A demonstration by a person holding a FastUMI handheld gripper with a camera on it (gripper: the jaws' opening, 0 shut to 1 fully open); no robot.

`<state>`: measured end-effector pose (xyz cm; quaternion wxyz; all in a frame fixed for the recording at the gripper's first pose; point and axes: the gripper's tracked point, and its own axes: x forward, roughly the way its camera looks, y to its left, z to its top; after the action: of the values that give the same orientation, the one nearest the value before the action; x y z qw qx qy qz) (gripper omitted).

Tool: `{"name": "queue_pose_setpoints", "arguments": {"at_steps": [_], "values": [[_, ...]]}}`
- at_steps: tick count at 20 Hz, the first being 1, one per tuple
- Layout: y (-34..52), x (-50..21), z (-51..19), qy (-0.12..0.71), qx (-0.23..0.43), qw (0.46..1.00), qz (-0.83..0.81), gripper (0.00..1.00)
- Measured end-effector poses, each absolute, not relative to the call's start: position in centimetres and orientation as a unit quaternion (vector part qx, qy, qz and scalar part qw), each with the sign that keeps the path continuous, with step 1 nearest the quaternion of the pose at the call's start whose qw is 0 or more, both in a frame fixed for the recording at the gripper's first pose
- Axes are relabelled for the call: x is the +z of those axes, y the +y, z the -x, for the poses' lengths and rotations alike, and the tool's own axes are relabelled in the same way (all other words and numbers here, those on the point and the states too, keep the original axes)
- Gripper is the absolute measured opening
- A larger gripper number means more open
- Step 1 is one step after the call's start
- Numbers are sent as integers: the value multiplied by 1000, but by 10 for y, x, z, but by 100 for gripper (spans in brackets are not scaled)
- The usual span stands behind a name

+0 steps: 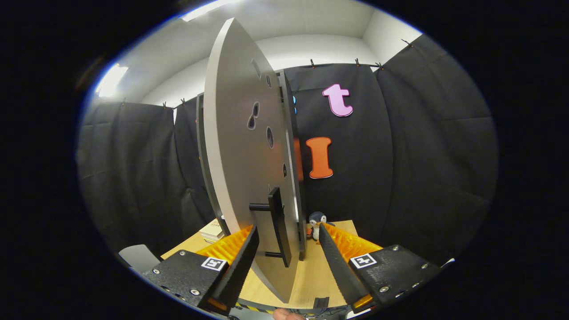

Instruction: Open the shoe cabinet door, grab the shoes and put them into the shoe cabinet, then close the shoe cabinet door.

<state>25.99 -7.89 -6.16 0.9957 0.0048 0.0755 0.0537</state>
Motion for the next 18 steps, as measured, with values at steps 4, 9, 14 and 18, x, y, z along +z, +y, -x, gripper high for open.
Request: {"name": "queue_pose_setpoints", "arguments": {"at_steps": [4, 9, 14, 18], "values": [[-37, -66, -263, 80, 43, 996, -5, 85], [20, -69, -273, 84, 32, 996, -5, 85], [69, -67, -297, 73, -2, 997, -9, 85], [115, -71, -319, 77, -7, 997, -9, 85]]}}
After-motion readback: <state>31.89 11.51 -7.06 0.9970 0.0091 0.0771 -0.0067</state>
